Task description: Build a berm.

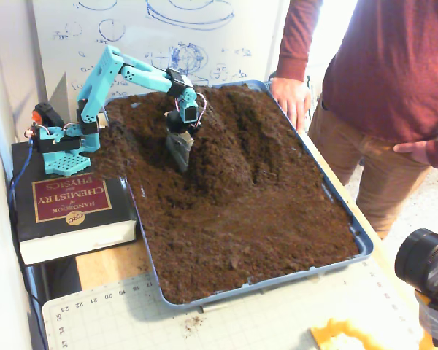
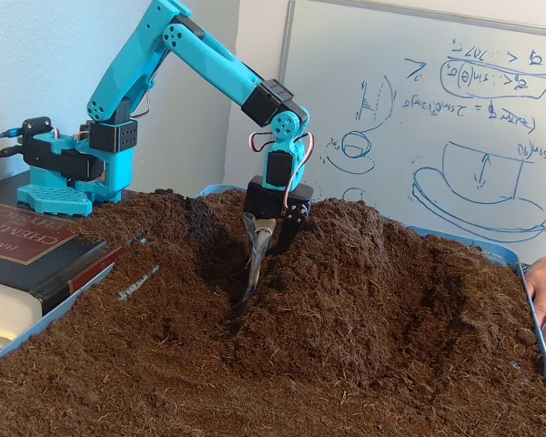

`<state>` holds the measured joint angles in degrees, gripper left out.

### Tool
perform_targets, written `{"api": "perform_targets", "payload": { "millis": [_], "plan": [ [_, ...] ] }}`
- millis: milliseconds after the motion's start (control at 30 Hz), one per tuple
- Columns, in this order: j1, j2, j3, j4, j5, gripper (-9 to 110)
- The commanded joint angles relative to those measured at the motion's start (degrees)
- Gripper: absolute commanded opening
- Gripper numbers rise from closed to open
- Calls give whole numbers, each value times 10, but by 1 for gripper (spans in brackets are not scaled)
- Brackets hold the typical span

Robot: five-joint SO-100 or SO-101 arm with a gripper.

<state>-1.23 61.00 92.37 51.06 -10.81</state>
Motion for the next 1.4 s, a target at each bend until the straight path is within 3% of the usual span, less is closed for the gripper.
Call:
{"api": "perform_targets", "payload": {
  "millis": [0, 533, 833, 1133, 1367],
  "plan": [
    [-7, 86, -107, -17, 4, 0],
    [1, 145, -107, -17, 6, 0],
    [-11, 180, -105, -15, 81, 0],
    [-32, 229, -122, 64, 130, 0],
    [-24, 281, -132, 208, 179, 0]
  ]
}}
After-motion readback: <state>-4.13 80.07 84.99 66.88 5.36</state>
